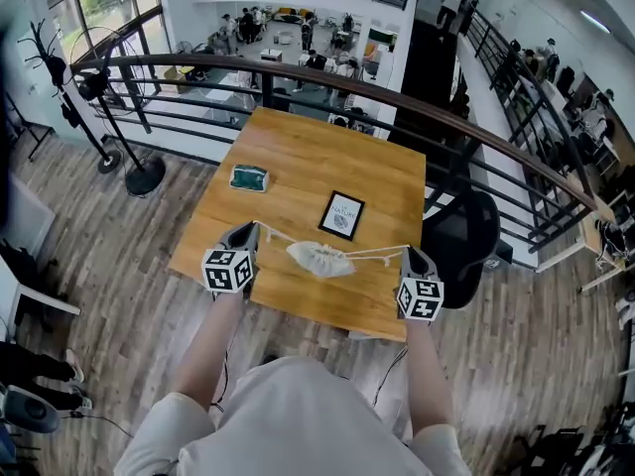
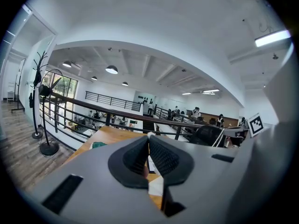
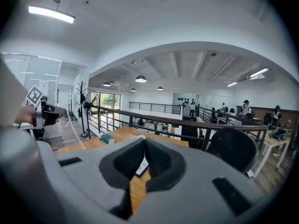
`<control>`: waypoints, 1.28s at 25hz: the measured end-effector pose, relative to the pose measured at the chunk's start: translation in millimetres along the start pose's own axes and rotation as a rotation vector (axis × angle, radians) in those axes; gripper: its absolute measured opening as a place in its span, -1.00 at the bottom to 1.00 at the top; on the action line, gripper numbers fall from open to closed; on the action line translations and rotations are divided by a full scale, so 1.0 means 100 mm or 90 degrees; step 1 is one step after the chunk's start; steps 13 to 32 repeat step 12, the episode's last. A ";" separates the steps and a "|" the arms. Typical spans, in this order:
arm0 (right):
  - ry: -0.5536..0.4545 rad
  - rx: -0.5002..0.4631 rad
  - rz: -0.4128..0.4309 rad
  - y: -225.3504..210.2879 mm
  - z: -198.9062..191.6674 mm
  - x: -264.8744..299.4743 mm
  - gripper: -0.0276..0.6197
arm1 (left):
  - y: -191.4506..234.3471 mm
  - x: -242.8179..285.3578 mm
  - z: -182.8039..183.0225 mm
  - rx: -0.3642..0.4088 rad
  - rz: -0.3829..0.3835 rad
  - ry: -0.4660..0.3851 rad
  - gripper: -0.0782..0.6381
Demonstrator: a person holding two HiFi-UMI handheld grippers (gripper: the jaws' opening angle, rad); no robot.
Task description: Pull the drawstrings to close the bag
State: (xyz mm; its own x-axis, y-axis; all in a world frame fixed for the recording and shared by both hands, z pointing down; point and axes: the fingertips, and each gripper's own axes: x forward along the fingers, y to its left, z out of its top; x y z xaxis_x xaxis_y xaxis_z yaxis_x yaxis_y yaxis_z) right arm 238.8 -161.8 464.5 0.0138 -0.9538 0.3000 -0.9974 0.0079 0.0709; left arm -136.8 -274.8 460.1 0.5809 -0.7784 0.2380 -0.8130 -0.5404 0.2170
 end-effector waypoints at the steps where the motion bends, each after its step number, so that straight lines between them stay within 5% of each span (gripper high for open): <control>1: -0.001 0.001 -0.001 -0.01 0.00 0.00 -0.89 | 0.00 0.01 0.00 0.000 0.000 0.001 -0.78; 32: -0.001 0.000 -0.003 0.02 -0.02 0.07 -0.89 | 0.05 0.04 -0.01 -0.006 0.002 -0.001 -0.78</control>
